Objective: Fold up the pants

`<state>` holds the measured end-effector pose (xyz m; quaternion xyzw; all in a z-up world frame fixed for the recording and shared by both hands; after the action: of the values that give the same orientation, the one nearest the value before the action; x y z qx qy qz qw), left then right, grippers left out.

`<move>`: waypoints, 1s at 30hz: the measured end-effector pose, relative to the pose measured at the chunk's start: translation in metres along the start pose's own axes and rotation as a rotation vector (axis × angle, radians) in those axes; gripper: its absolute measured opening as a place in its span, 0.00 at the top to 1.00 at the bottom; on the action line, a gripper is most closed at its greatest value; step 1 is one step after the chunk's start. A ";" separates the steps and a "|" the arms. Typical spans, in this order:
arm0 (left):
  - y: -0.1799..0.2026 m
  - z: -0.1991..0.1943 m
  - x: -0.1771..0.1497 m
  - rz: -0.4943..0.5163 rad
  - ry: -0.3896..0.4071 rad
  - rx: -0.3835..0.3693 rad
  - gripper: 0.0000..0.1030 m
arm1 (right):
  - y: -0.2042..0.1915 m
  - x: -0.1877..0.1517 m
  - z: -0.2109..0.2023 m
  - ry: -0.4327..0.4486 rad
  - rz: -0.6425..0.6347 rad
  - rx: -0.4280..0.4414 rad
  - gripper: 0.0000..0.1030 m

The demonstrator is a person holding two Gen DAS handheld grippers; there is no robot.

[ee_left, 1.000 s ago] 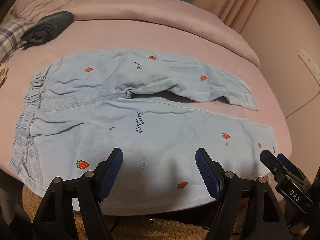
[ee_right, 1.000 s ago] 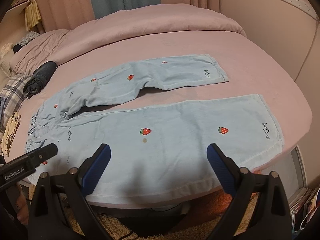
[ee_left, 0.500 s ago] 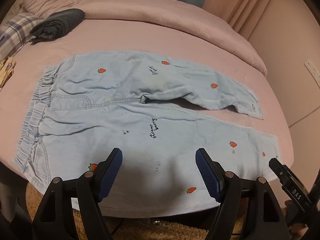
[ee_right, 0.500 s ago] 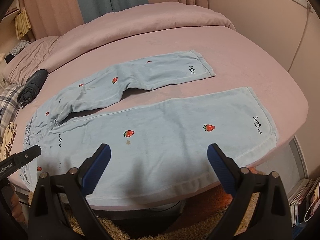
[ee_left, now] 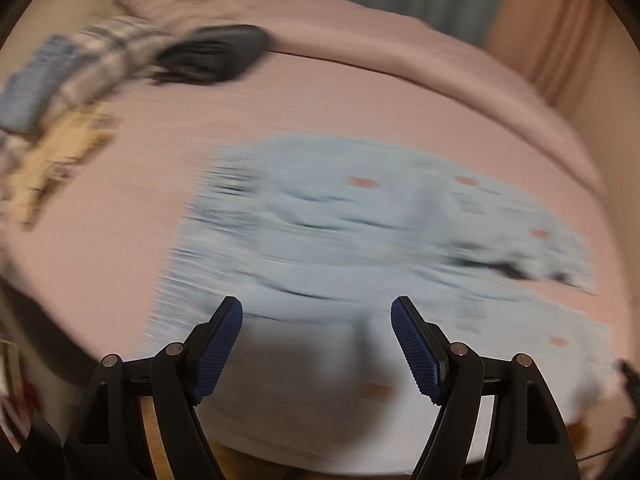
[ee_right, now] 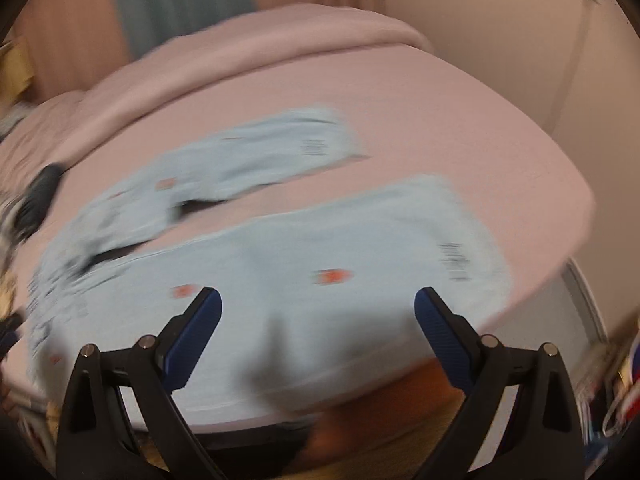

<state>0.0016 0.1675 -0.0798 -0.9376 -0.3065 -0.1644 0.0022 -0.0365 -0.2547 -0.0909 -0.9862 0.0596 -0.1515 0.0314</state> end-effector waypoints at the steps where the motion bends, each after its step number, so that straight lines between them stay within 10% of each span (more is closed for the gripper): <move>1: -0.016 0.006 0.002 -0.020 -0.005 0.037 0.25 | 0.020 0.005 0.008 -0.022 0.038 -0.020 0.05; 7: -0.086 0.043 -0.006 -0.167 -0.089 0.177 0.25 | 0.096 0.017 0.051 -0.146 0.214 -0.102 0.06; 12: -0.085 0.053 -0.012 -0.162 -0.108 0.066 0.26 | 0.099 0.026 0.059 -0.134 0.209 -0.038 0.07; 17: -0.066 0.054 -0.012 -0.083 -0.064 0.047 0.57 | 0.090 0.024 0.072 -0.131 0.183 -0.044 0.18; 21: -0.065 0.045 -0.010 -0.113 -0.047 0.000 0.82 | 0.078 0.032 0.059 -0.091 0.128 -0.034 0.88; 30: -0.079 -0.002 0.005 -0.142 0.038 -0.058 0.83 | 0.061 0.086 -0.029 0.105 0.031 -0.004 0.89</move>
<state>-0.0408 0.2340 -0.0840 -0.9098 -0.3673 -0.1907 -0.0309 0.0300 -0.3277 -0.0429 -0.9759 0.0766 -0.2023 0.0287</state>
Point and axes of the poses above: each gripper's, at about its wrist camera, not at the fingertips, and z roughly the way its jaws point, y to its right, x to its top, the point moved 6 cm from there along z, roughly the way its jaws point, and after that the axes turned 14 degrees about -y, right-handed, at the moved point
